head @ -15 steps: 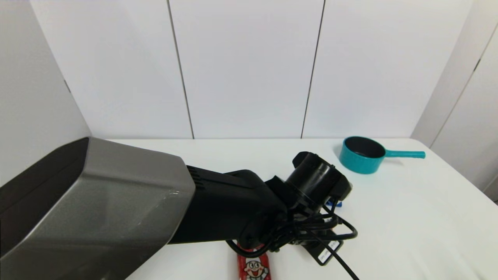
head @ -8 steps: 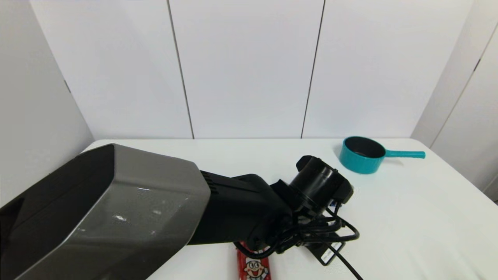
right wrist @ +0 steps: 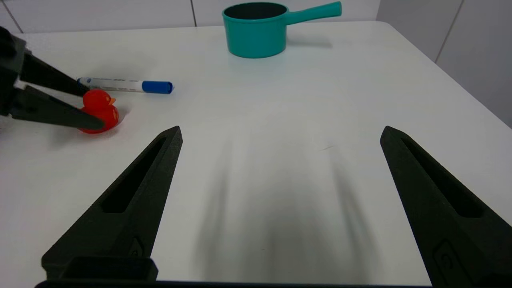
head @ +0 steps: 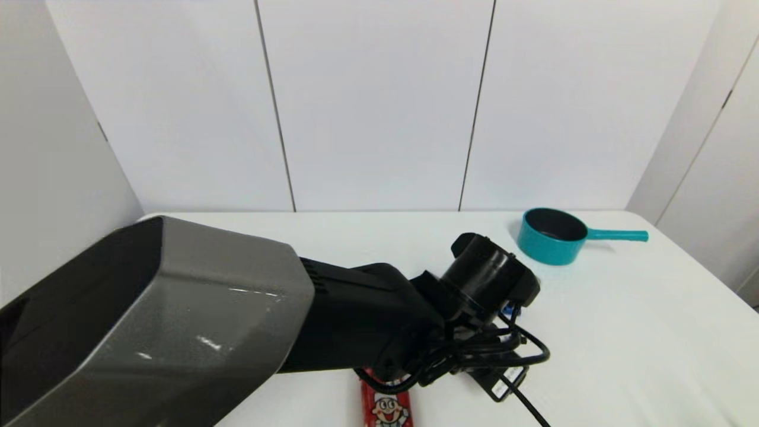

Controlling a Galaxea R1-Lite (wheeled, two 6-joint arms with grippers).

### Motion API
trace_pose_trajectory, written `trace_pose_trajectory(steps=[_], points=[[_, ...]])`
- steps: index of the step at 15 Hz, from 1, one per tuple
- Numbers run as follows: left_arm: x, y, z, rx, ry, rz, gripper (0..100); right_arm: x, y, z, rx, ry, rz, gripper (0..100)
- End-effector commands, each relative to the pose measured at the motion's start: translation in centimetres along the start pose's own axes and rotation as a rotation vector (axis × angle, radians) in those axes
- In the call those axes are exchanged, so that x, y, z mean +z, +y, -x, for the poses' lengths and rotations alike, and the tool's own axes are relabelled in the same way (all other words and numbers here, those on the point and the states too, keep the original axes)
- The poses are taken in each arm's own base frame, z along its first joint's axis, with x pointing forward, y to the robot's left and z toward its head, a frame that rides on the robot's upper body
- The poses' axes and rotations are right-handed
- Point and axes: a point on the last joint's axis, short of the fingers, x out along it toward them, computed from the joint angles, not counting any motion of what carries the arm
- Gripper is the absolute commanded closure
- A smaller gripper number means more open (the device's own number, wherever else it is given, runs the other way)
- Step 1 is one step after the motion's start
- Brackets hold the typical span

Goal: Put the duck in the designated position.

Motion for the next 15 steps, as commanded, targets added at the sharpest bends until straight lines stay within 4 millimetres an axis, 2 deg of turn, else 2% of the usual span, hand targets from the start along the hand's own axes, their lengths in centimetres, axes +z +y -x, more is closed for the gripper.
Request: trace_pose_trajectory(steps=[1,3,5,8,9,10,12,15], points=[[2.8,0.2,6.1,0.043,-0.143,0.006,0,0.0,0.0,0.0,0.000,0.001,0.000,0],[3.8,0.5,8.7,0.113,-0.207,0.016,0,0.0,0.0,0.0,0.000,0.001,0.000,0],[4.7,1.6,12.3,0.160,-0.285,0.036,0,0.0,0.0,0.0,0.000,0.001,0.000,0],[4.3,3.5,17.9,0.254,-0.342,0.058,0,0.0,0.0,0.0,0.000,0.001,0.000,0],[3.4,4.6,20.5,0.311,-0.345,0.072,0,0.0,0.0,0.0,0.000,0.001,0.000,0],[2.7,5.2,21.9,0.339,-0.349,0.072,0,0.0,0.0,0.0,0.000,0.001,0.000,0],[-0.2,7.7,26.3,0.465,-0.355,0.069,0,0.0,0.0,0.0,0.000,0.001,0.000,0],[-5.3,9.9,30.8,0.648,-0.319,0.096,0,0.0,0.0,0.0,0.000,0.001,0.000,0]])
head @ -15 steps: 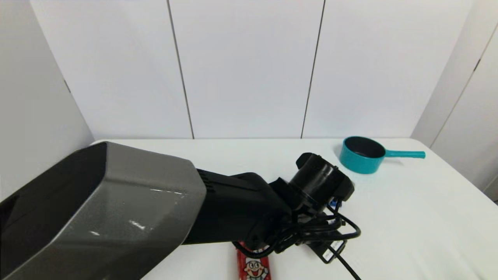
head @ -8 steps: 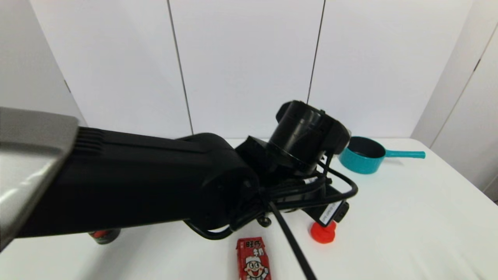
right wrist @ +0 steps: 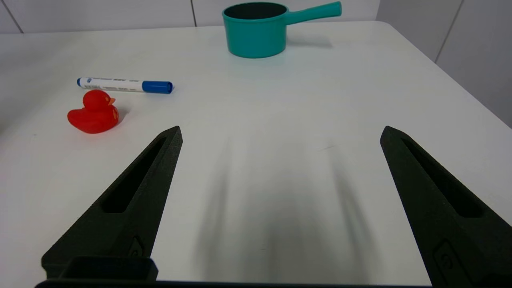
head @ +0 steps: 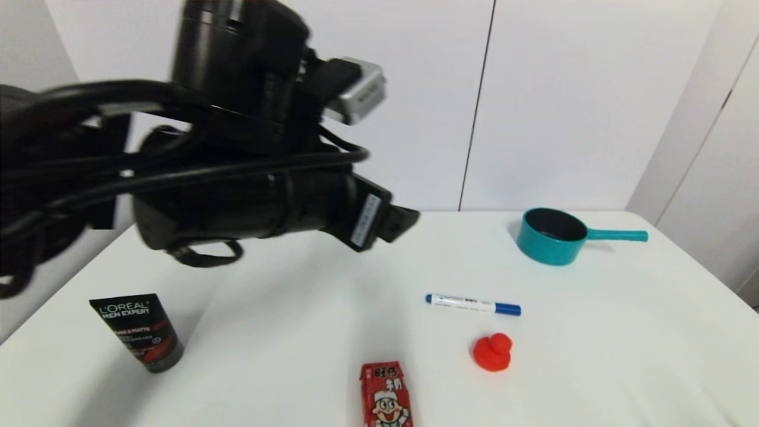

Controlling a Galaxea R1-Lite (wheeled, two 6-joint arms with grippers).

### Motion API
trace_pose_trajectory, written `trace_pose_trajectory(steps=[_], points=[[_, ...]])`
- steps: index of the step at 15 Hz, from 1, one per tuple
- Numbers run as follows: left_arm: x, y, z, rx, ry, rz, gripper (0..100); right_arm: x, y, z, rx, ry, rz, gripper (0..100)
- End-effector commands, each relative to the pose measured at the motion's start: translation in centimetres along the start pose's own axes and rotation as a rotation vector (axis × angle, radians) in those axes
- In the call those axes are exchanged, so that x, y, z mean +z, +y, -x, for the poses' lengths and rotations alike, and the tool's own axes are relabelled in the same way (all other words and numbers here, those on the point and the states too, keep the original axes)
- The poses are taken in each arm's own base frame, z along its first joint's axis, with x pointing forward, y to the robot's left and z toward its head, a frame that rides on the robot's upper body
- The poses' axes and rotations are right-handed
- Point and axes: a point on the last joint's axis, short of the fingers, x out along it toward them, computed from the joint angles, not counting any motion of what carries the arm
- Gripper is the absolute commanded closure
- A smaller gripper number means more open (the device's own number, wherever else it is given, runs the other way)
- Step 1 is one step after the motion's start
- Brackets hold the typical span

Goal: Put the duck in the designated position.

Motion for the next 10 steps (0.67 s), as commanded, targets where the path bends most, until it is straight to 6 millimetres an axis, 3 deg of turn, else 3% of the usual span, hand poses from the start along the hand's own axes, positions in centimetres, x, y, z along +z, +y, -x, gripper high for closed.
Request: trace_pose_trajectory(steps=[1,5,9,10], points=[[-5.2,7.2,9.6,0.299,0.002,0.019,0,0.0,0.0,0.0,0.000,0.001,0.000,0],[-11.1,8.2,16.4,0.406,-0.037,0.124,0,0.0,0.0,0.0,0.000,0.001,0.000,0],[-18.1,4.5,18.9,0.447,-0.014,0.173,0,0.0,0.0,0.0,0.000,0.001,0.000,0],[-20.6,3.2,19.1,0.442,-0.003,0.174,0,0.0,0.0,0.0,0.000,0.001,0.000,0]])
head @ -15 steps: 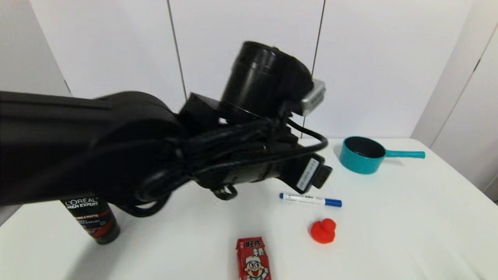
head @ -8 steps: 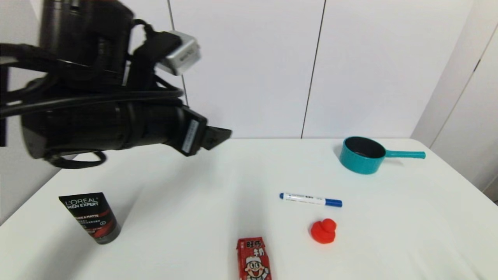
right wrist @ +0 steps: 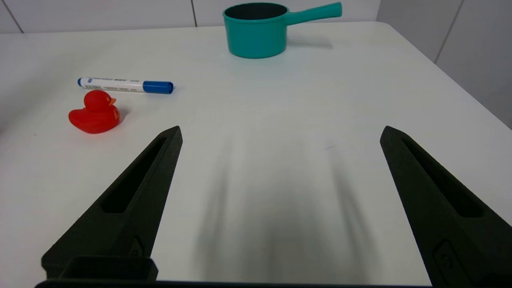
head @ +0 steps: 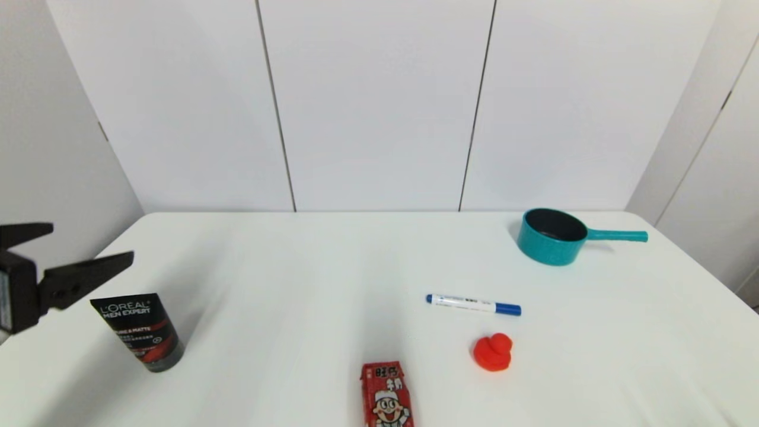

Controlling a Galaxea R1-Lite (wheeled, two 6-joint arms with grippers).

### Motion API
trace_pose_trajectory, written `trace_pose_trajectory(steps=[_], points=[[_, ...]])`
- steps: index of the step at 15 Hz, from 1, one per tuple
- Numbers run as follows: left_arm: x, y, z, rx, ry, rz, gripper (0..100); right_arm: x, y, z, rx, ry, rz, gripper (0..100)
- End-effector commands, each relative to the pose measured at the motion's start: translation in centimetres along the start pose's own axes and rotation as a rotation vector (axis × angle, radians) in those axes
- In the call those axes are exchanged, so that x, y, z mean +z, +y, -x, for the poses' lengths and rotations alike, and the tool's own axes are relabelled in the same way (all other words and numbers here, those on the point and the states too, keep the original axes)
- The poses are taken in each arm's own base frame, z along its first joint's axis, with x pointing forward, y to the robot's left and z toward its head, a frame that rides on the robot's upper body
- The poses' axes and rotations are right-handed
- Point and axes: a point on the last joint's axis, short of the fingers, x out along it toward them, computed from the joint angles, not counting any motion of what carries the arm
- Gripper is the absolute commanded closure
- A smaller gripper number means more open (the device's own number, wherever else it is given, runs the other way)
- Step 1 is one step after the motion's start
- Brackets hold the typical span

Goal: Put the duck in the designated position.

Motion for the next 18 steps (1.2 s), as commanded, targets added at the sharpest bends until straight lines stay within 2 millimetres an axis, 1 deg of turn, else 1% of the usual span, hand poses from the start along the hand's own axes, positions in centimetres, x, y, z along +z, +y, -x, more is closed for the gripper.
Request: trace_pose_trajectory(steps=[1,3,5,7,8,10,12,14,18], points=[[-9.9,-2.5,4.9,0.042,-0.033,0.022,0,0.0,0.0,0.0,0.000,0.001,0.000,0],[-13.2,-3.4,5.7,0.059,-0.064,0.029,0,0.0,0.0,0.0,0.000,0.001,0.000,0],[-15.3,-3.9,6.1,0.102,-0.094,0.037,0,0.0,0.0,0.0,0.000,0.001,0.000,0],[-16.8,-4.2,6.3,0.165,-0.112,0.045,0,0.0,0.0,0.0,0.000,0.001,0.000,0],[-17.2,-4.3,6.3,0.174,-0.141,0.044,0,0.0,0.0,0.0,0.000,0.001,0.000,0],[-18.6,-4.6,5.9,0.191,-0.199,0.040,0,0.0,0.0,0.0,0.000,0.001,0.000,0],[-19.4,-4.8,5.4,0.189,-0.271,0.034,0,0.0,0.0,0.0,0.000,0.001,0.000,0],[-20.2,-5.0,5.7,0.183,-0.301,0.030,0,0.0,0.0,0.0,0.000,0.001,0.000,0],[-20.2,-5.0,5.7,0.176,-0.313,0.104,0,0.0,0.0,0.0,0.000,0.001,0.000,0]])
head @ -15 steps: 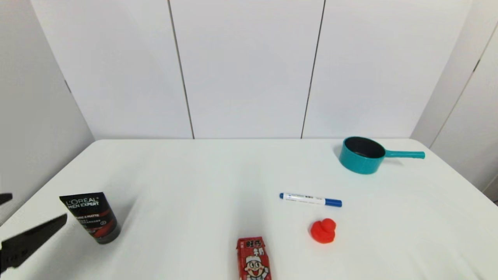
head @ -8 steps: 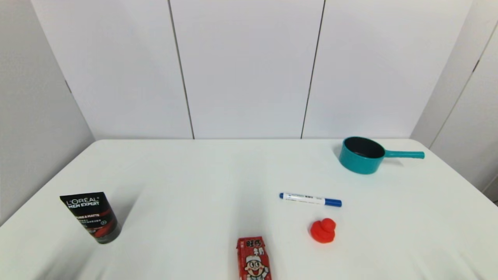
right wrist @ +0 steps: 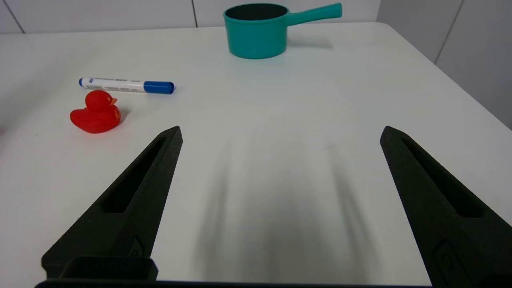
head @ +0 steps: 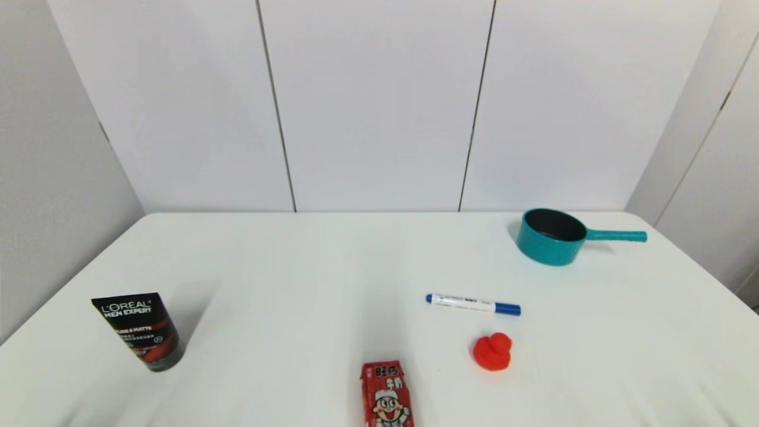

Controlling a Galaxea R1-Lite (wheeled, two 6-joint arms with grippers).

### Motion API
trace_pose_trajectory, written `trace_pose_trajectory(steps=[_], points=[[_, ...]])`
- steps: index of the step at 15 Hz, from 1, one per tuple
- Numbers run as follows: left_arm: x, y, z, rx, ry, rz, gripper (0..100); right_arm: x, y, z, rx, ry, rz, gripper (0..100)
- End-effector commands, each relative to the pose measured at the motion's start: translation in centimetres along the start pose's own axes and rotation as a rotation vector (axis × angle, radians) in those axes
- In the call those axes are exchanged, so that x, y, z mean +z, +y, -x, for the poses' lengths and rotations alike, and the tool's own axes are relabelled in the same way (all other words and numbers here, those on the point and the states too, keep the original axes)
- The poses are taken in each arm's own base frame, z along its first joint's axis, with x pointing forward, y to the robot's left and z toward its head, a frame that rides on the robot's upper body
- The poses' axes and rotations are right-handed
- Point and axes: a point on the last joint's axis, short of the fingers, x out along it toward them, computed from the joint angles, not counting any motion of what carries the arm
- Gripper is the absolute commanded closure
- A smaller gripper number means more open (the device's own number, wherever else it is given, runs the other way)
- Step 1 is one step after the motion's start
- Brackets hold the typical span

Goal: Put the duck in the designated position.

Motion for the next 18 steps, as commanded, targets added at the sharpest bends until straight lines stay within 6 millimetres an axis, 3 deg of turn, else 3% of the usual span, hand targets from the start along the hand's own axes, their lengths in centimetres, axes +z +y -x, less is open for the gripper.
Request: trace_pose_trajectory(steps=[1,18], points=[[-0.20,-0.03,0.18,0.006,-0.020,0.045,0,0.01,0.00,-0.01,0.000,0.001,0.000,0],[-0.17,-0.02,0.18,0.009,-0.023,0.078,0,0.01,0.00,-0.01,0.000,0.001,0.000,0]])
